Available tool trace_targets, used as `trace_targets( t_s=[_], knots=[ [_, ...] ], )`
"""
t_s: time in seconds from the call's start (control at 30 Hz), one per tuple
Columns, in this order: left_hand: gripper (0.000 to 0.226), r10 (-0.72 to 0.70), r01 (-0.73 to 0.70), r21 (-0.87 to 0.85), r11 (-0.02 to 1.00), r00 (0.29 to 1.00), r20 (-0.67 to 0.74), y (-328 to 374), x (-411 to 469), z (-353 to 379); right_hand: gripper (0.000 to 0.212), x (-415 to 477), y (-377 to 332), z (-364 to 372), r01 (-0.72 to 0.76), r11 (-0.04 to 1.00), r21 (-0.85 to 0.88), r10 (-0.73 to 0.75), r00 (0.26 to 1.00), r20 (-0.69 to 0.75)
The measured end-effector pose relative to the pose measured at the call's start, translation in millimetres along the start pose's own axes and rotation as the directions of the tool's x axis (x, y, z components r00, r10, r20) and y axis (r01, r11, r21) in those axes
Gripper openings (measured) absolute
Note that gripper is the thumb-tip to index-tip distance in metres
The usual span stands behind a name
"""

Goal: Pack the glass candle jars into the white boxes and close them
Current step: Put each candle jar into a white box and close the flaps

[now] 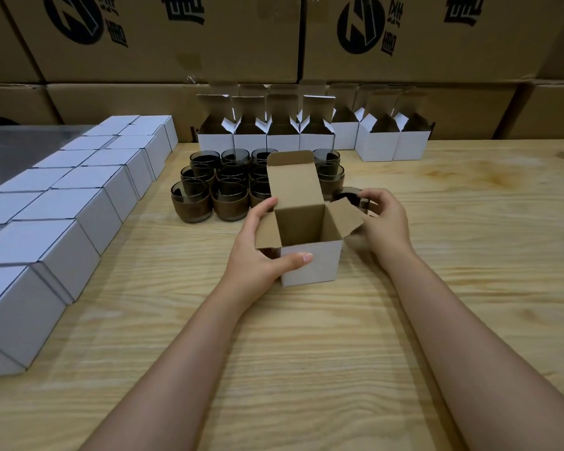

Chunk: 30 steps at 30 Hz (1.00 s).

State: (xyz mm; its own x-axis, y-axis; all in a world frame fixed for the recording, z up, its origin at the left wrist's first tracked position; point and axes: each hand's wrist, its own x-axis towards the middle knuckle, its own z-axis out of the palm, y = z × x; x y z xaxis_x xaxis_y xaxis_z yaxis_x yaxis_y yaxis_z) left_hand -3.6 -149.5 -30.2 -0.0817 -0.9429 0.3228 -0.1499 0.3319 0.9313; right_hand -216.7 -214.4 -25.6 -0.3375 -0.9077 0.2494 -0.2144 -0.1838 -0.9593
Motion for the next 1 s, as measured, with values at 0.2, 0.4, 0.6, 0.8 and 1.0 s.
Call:
trace_targets(
  t_s=[0.2, 0.4, 0.6, 0.8, 1.0],
  knots=[
    [0.088, -0.012, 0.012, 0.004, 1.000, 1.000, -0.005, 0, 2, 1, 0.048, -6, -8, -23, 0.013, 0.998, 0.068, -0.006, 0.994, -0.107],
    [0.090, -0.029, 0.029, 0.001, 1.000, 1.000, 0.002, -1, 2, 1, 0.024, -8, -64, -30, 0.138, 0.965, 0.222, -0.117, 0.988, -0.105],
    [0.091, -0.047, 0.047, 0.006, 0.999, 0.999, 0.001, 1, 1, 1, 0.004, -26, -101, -21, 0.148, 0.960, 0.239, -0.207, 0.947, 0.246],
    [0.095, -0.045, 0.045, 0.021, 0.999, 0.999, 0.005, 5, 1, 2, 0.019, -36, -97, -8, 0.133, 0.986, 0.102, -0.167, 0.844, 0.510],
    [0.095, -0.049, 0.049, 0.017, 0.999, 0.999, -0.001, 4, 1, 2, 0.010, -32, -83, -7, 0.150, 0.988, -0.034, -0.104, 0.814, 0.572]
  ],
)
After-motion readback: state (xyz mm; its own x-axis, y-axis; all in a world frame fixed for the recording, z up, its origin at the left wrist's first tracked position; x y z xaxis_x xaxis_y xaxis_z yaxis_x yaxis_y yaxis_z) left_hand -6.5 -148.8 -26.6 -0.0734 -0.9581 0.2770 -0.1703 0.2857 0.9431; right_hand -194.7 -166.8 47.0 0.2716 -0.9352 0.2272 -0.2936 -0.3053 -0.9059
